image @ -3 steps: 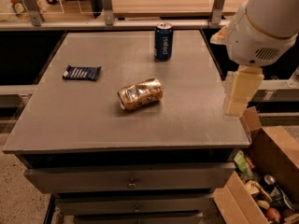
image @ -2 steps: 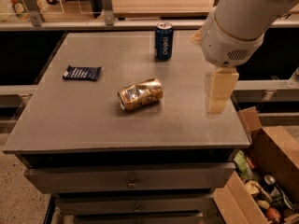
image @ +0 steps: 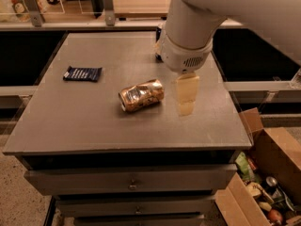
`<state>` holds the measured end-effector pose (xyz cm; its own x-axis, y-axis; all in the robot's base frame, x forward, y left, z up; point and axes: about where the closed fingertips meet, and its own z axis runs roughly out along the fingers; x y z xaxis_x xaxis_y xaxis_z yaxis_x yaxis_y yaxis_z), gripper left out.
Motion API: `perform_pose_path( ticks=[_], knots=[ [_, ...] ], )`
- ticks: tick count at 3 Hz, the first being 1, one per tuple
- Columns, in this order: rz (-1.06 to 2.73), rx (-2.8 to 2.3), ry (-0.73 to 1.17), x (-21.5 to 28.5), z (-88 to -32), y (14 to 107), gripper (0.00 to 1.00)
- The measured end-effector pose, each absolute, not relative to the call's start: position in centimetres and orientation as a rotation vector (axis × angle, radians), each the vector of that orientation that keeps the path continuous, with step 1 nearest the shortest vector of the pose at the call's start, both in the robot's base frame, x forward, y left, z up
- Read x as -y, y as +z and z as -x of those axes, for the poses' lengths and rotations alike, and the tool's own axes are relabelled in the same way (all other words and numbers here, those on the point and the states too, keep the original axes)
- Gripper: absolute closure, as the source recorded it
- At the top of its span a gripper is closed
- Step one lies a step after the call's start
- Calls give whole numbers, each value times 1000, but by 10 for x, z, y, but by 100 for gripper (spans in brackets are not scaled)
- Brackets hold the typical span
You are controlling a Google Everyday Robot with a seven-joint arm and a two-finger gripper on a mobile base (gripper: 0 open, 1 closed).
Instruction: Place orange can upright
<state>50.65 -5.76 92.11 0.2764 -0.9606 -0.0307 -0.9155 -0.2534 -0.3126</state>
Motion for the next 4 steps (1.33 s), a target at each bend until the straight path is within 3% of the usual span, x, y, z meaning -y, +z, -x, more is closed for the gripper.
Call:
perform_pose_path(
  ticks=[4],
  knots=[
    [2557,-1612,-111,-35,-535,856,0]
  ],
)
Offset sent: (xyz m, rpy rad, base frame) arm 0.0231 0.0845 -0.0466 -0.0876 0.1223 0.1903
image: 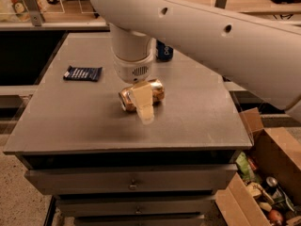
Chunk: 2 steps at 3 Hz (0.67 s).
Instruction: Place orange can upright
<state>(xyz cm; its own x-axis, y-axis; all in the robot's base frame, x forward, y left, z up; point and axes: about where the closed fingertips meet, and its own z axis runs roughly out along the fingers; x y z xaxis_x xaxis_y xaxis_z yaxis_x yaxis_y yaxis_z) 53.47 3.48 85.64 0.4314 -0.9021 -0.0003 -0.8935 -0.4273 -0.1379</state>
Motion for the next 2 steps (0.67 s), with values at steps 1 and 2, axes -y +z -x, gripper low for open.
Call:
perform_pose_path(
  ticks=[1,2],
  knots=[
    [2556,-1671,-75,-38,-551,837,17],
    [2550,-1718,-39,-38,-558,823,39]
  ],
)
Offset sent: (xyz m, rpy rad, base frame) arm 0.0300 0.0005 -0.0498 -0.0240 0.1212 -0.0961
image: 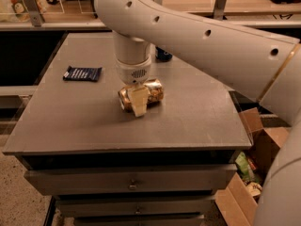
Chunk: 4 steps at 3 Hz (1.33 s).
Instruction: Place orange can upright
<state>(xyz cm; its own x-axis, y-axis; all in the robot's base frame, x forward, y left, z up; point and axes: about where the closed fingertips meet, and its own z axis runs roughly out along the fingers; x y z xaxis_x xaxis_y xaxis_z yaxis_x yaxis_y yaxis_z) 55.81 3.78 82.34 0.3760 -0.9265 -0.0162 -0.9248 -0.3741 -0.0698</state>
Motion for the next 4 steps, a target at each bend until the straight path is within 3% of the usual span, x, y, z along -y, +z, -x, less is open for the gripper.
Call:
perform_pose_path(
  ticks=[2,3,4],
  knots=[
    [2472,-1763,123,-32,-565,837,87],
    [2310,-1799,239,-21,-575,878,100],
    [2131,-1819,368,-7,-587,915,100]
  ],
)
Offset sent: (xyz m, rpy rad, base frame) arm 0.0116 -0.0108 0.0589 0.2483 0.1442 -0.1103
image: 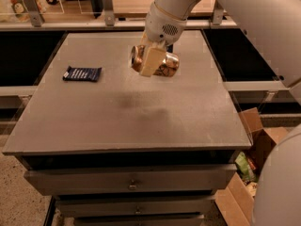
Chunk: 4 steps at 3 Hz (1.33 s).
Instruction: Place orange can upright
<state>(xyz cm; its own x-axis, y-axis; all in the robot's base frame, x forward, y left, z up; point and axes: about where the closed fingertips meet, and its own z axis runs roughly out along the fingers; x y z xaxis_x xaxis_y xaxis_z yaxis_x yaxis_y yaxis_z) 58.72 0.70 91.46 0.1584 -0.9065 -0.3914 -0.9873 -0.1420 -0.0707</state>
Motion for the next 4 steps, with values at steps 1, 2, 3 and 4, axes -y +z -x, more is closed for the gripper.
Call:
perform_pose_path(
  ticks=[1,2,3,4],
  knots=[
    [1931,-1801,553,1,-589,932,100],
    [1690,-1755,719,10,-579,946,100],
    [1503,-1673,859,5,-554,944,100],
    [1282,-1610,983,7,-538,920,100]
  ],
)
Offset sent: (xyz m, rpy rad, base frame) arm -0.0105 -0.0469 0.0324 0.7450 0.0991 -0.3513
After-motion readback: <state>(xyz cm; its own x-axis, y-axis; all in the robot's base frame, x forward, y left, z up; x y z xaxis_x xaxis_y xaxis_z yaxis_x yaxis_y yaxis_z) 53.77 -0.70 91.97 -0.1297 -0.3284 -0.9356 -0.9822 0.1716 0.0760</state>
